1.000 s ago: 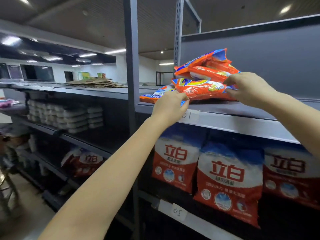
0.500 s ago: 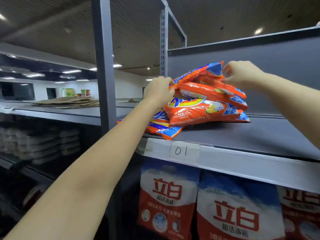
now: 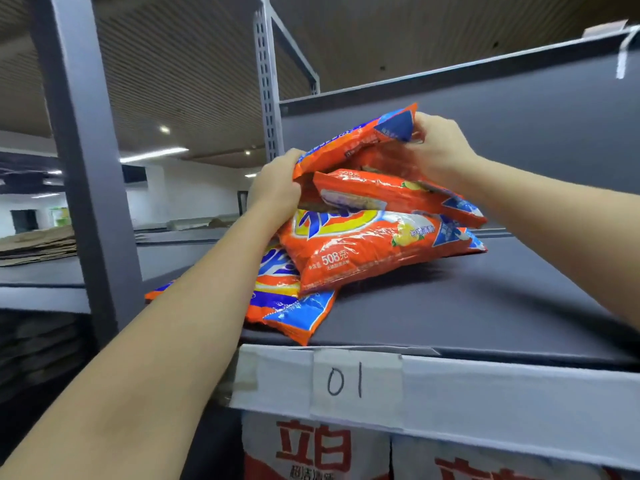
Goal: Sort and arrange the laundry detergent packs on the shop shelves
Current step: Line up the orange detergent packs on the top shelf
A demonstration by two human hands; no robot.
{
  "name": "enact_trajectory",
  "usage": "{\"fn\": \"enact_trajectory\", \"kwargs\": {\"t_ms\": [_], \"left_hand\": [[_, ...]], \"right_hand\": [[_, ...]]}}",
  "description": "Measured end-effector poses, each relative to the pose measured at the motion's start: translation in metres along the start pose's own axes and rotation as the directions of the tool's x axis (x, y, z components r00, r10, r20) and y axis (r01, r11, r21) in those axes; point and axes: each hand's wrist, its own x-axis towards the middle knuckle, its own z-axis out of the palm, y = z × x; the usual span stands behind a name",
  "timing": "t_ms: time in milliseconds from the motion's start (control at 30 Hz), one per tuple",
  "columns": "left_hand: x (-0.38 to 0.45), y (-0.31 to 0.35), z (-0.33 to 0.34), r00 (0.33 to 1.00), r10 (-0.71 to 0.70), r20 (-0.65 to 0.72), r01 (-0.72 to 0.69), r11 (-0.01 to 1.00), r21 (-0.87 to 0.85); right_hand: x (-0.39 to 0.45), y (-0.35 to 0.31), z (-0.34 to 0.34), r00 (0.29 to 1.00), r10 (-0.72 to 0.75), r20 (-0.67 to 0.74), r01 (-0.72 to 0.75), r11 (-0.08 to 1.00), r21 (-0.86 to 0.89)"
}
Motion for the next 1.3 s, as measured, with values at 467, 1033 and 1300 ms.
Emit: {"fn": "enact_trajectory", "kwargs": {"t_ms": [467, 1033, 1300], "left_hand": [[-0.018, 0.02, -0.033, 0.895, 0.217, -0.39, -0.315, 0.926, -0.209], [-0.027, 0.021, -0.055, 0.869, 0.217, 0.445, 0.325, 0.427, -0.844], [-0.02, 0.023, -0.031, 0.824, -0.123, 0.553, 0.564, 0.274, -0.779]], "right_hand": [[0.0, -0.009, -0.033, 0.742, 0.508, 0.437, -0.667, 0.622, 0.41], [-0.052, -0.027, -0.037, 0.723, 0.379, 0.577, -0.691, 0.413, 0.593], [-0.069, -0.03, -0.037, 0.816, 0.292, 0.498, -0.566, 0.576, 0.59]]}}
